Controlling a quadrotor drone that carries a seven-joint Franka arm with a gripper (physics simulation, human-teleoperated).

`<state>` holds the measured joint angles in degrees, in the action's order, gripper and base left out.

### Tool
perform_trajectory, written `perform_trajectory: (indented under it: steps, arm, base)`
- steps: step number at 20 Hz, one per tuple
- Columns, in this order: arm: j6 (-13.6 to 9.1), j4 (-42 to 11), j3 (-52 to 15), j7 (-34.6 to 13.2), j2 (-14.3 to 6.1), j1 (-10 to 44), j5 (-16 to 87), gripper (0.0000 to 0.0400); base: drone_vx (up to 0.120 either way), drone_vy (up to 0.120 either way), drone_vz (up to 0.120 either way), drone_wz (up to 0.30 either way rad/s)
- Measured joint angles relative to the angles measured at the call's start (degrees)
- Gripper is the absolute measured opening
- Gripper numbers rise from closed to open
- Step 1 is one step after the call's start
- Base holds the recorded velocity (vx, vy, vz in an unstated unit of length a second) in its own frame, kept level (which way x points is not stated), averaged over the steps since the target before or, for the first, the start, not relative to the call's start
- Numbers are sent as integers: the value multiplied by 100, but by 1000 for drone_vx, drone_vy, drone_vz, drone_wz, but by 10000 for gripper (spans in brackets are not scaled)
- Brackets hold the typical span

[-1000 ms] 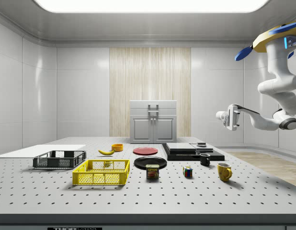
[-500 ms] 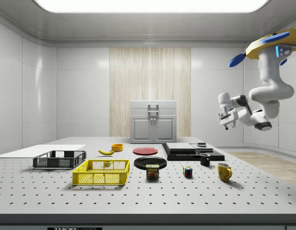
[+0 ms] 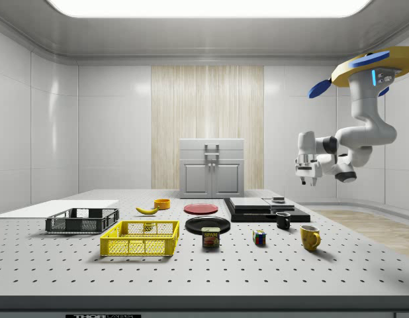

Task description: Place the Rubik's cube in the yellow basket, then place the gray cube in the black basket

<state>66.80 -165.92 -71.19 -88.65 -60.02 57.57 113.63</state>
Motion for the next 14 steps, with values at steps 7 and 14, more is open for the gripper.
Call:
perform_trajectory:
  steps: [7,14]
  arm:
    - [105,4,-133,-164,-242,214,-56,400]
    - [273,17,-222,-263,-462,328,-158,400]
  base:
    - [11,0,-120,0]
    - [120,0,-120,0]
